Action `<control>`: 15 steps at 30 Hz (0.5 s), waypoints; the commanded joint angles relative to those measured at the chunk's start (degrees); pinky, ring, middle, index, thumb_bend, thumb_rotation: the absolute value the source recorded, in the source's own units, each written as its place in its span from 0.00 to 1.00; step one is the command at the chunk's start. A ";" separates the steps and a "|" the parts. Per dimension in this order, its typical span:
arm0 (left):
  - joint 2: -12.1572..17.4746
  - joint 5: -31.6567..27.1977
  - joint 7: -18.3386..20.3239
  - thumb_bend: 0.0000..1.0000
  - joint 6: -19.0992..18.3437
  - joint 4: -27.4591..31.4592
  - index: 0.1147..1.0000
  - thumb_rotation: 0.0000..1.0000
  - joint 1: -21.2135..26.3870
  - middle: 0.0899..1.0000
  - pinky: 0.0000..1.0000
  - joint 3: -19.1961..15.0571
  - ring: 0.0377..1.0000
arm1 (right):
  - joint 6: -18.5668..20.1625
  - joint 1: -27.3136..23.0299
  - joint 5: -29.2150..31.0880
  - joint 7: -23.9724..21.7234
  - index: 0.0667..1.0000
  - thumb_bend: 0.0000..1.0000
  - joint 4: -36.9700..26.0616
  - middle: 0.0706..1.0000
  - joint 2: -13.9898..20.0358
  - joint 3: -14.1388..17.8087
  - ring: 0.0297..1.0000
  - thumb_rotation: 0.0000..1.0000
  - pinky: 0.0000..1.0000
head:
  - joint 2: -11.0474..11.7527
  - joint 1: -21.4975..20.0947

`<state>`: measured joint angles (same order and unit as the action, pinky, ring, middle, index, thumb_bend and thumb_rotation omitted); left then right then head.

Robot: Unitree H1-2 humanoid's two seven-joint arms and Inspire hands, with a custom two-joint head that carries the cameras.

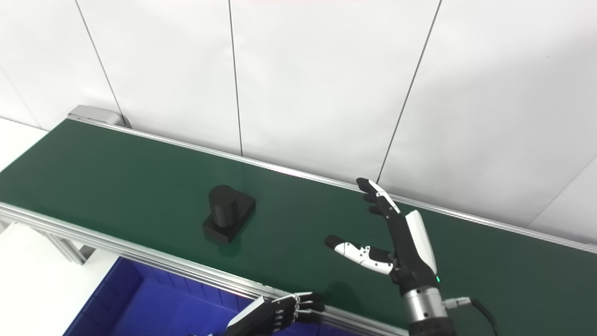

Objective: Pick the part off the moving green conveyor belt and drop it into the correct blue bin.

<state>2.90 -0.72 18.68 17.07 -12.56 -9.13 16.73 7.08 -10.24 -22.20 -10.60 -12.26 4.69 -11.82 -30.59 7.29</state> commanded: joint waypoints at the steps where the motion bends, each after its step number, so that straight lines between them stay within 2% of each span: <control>1: -0.37 -0.73 0.16 1.00 1.91 1.80 0.84 0.56 0.63 0.83 0.86 -0.11 0.86 | 0.16 -2.49 -0.44 0.82 0.87 0.69 -0.91 0.87 -0.72 -0.24 0.85 0.35 0.80 | -0.26 0.02; 11: -0.03 -0.95 0.35 1.00 1.46 3.44 0.85 0.57 -0.29 0.83 0.86 0.12 0.86 | 0.16 -4.91 -1.72 0.71 0.87 0.70 2.11 0.84 -0.83 -1.97 0.78 0.40 0.69 | -1.34 -0.19; 15: 0.15 -0.87 0.37 1.00 1.32 4.02 0.85 0.57 -0.68 0.83 0.86 0.15 0.86 | -0.35 -6.28 -1.71 1.33 0.86 0.71 4.86 0.85 -1.31 -2.25 0.80 0.40 0.70 | -1.60 -0.37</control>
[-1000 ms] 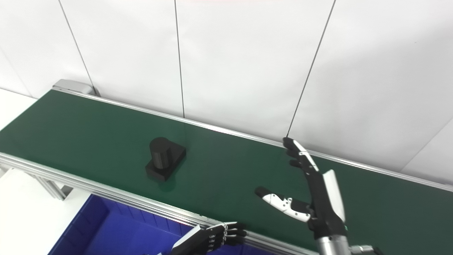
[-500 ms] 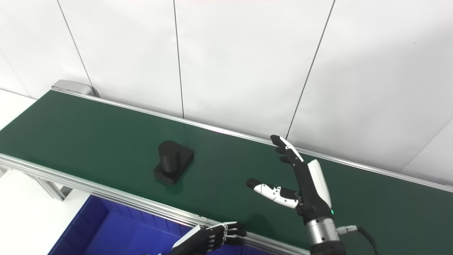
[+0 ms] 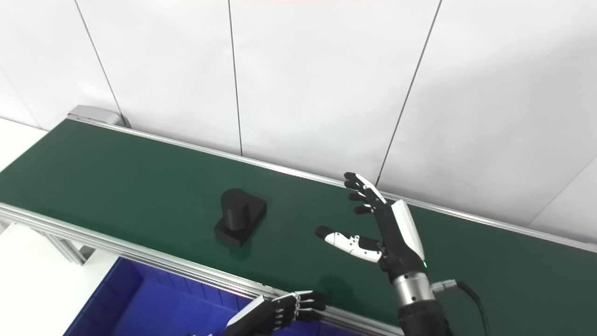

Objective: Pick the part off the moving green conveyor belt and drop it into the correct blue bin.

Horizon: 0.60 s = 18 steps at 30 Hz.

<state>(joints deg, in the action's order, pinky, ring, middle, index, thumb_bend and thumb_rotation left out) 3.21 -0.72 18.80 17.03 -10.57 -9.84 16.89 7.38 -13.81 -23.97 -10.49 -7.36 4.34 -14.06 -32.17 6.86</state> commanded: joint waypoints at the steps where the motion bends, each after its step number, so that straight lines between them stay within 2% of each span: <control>1: -0.12 -0.80 0.22 1.00 1.30 2.24 0.85 0.57 -0.09 0.83 0.86 0.00 0.86 | -0.95 -3.19 -0.06 1.56 0.85 0.73 1.04 0.85 -1.13 -0.02 0.81 0.40 0.72 | -0.06 0.07; 5: 0.15 -0.82 0.43 1.00 0.73 3.21 0.85 0.57 -0.48 0.83 0.86 0.18 0.86 | -1.84 -4.99 0.14 2.54 0.85 0.74 4.72 0.86 -1.70 -0.15 0.83 0.41 0.76 | -0.39 0.13; 9: 0.53 -0.82 0.62 1.00 -0.23 4.37 0.85 0.56 -1.03 0.83 0.86 0.29 0.86 | -0.34 -6.31 0.03 2.53 0.86 0.74 6.40 0.86 -2.34 -0.48 0.84 0.41 0.78 | -0.67 0.08; 18: 0.99 -0.90 0.92 0.99 -0.17 5.40 0.85 0.56 -1.53 0.83 0.86 0.43 0.86 | -1.93 -8.00 0.00 4.12 0.86 0.74 10.51 0.84 -3.62 -0.98 0.81 0.39 0.75 | -1.16 -0.11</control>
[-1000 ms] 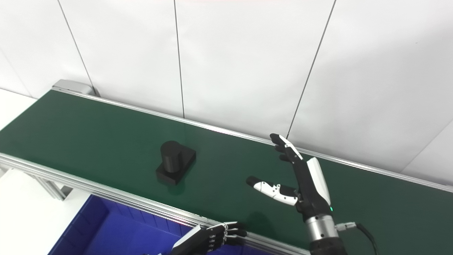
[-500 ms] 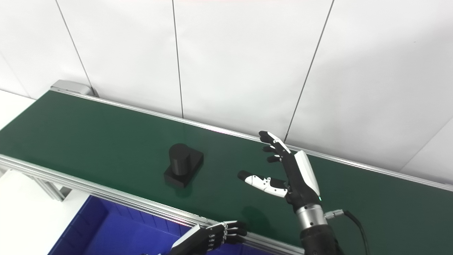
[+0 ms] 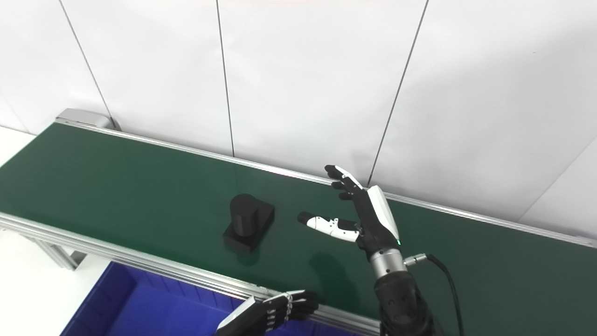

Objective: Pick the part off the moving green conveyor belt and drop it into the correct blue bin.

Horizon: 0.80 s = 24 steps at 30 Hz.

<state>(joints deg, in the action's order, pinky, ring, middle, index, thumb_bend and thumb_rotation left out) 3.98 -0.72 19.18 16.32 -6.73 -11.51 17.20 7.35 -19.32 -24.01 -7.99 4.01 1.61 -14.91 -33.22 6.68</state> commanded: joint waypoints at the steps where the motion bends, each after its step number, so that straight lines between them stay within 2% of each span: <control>1: 0.25 -0.94 0.56 0.99 0.44 1.64 0.85 0.56 0.14 0.83 0.86 0.13 0.86 | -2.31 -2.78 -0.10 1.88 0.85 0.74 -0.12 0.84 -0.99 -0.27 0.81 0.39 0.75 | -0.22 -0.05; 7: 0.39 -1.27 0.69 0.99 -0.01 1.71 0.85 0.56 0.18 0.83 0.87 0.14 0.86 | -1.85 -4.13 -1.06 3.38 0.85 0.76 3.16 0.82 -2.38 -1.49 0.83 0.38 0.78 | -0.38 -0.17; 14: 0.29 -1.28 1.04 0.99 -0.49 1.93 0.86 0.56 0.19 0.83 0.87 0.14 0.87 | -2.80 -5.42 -2.53 4.95 0.85 0.77 6.49 0.84 -3.42 -3.47 0.84 0.40 0.77 | -0.62 -0.17; 24: 0.11 -0.83 1.33 1.00 -1.00 2.24 0.86 0.56 0.19 0.85 0.88 0.44 0.88 | -1.59 -5.96 -3.26 4.87 0.85 0.78 9.77 0.86 -4.72 -5.76 0.85 0.41 0.77 | -1.06 -0.08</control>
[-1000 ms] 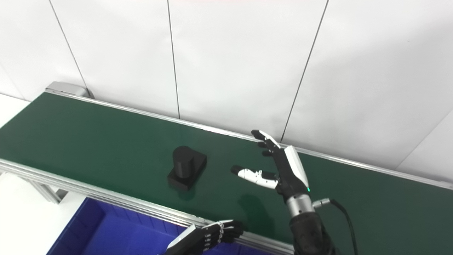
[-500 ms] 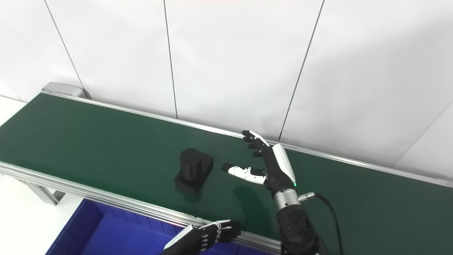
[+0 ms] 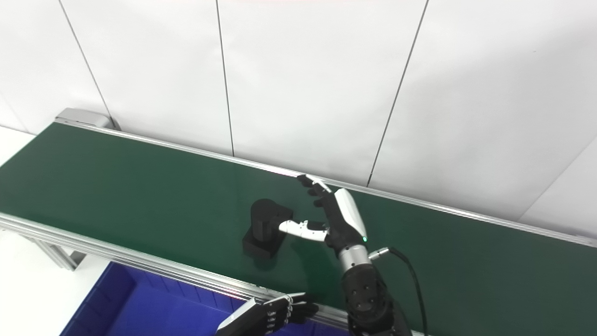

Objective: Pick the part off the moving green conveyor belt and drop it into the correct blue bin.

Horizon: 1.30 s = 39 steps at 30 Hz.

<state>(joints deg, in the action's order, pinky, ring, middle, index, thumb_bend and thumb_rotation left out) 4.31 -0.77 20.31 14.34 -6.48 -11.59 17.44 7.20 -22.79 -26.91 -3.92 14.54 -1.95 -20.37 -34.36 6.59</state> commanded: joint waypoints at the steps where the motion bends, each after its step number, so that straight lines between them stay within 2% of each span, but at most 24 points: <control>1: -0.22 -0.74 0.23 1.00 1.00 1.99 0.86 0.56 0.29 0.85 0.88 0.26 0.88 | -1.53 -2.50 -0.39 0.81 0.85 0.78 -0.40 0.86 -1.23 -0.52 0.85 0.42 0.77 | -0.06 0.04; 18: -0.26 -0.89 0.46 1.00 0.02 2.97 0.86 0.55 0.26 0.84 0.88 0.70 0.87 | -2.85 -1.06 -2.27 1.52 0.85 0.78 1.06 0.86 0.00 -3.05 0.87 0.43 0.81 | -1.53 0.19; 24: -0.42 -1.15 0.44 1.00 -0.35 3.51 0.86 0.54 0.08 0.83 0.88 0.70 0.86 | -3.29 -0.51 -3.34 2.05 0.85 0.77 1.25 0.86 1.04 -3.60 0.86 0.39 0.80 | -2.06 -0.30; 25: -0.45 -1.22 0.43 1.00 -0.41 3.55 0.86 0.54 0.06 0.83 0.88 0.68 0.86 | -3.53 -0.30 -3.50 2.49 0.83 0.76 1.32 0.85 1.18 -3.53 0.85 0.33 0.78 | -2.09 -0.33; 27: -0.43 -1.15 0.38 1.00 -0.47 3.67 0.86 0.55 0.05 0.83 0.88 0.66 0.86 | -4.38 0.11 -4.08 4.20 0.82 0.75 1.69 0.82 1.29 -3.31 0.83 0.27 0.76 | -2.32 -0.52; 28: -0.41 -1.12 0.36 1.00 -0.51 3.75 0.86 0.55 0.05 0.83 0.88 0.63 0.85 | -4.72 0.32 -4.40 5.25 0.78 0.75 1.86 0.76 1.26 -3.18 0.77 0.14 0.71 | -2.48 -0.69; 29: -0.41 -1.14 0.33 1.00 -0.68 3.90 0.86 0.55 0.03 0.83 0.88 0.60 0.85 | -4.85 0.58 -4.72 6.17 0.77 0.75 1.81 0.75 1.24 -3.03 0.76 0.13 0.70 | -2.51 -0.76; 31: -0.39 -1.24 0.30 1.00 -1.03 4.31 0.85 0.55 -0.05 0.83 0.88 0.52 0.85 | -5.25 1.01 -5.14 7.80 0.74 0.73 1.47 0.70 1.38 -2.81 0.71 0.04 0.65 | -2.80 -1.07; 33: -0.30 -1.25 0.31 1.00 -1.24 4.56 0.85 0.55 -0.07 0.82 0.88 0.44 0.85 | -5.58 1.64 -4.99 9.36 0.69 0.70 0.78 0.65 1.51 -2.19 0.64 0.01 0.60 | -3.07 -1.33; 34: -0.20 -1.27 0.36 1.00 -1.22 4.65 0.85 0.56 -0.06 0.82 0.88 0.40 0.85 | -5.72 1.94 -4.78 10.01 0.67 0.63 0.46 0.55 1.46 -1.80 0.60 0.00 0.56 | -3.31 -1.62; 35: -0.09 -1.22 0.40 1.00 -1.14 4.74 0.85 0.56 -0.03 0.82 0.88 0.38 0.85 | -5.94 2.35 -4.31 10.75 0.66 0.57 0.15 0.52 1.31 -1.11 0.50 0.00 0.53 | -3.32 -1.66; 37: 0.07 -1.42 0.47 1.00 -1.17 5.01 0.85 0.56 -0.07 0.82 0.87 0.23 0.84 | -6.60 2.97 -3.56 12.08 0.62 0.51 -0.39 0.52 0.96 -0.01 0.45 0.00 0.41 | -3.56 -1.99; 39: 0.22 -1.38 0.40 1.00 -1.47 5.46 0.84 0.57 -0.18 0.82 0.87 0.07 0.84 | -7.50 3.47 -3.07 13.09 0.60 0.50 -0.90 0.52 0.89 1.04 0.44 0.00 0.40 | -3.85 -2.24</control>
<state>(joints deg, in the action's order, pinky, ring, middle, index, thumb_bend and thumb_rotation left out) 4.45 -0.79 20.49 12.10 -2.82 -11.79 17.54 3.50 -17.94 -30.52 7.08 15.88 -0.30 -20.13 -38.23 4.31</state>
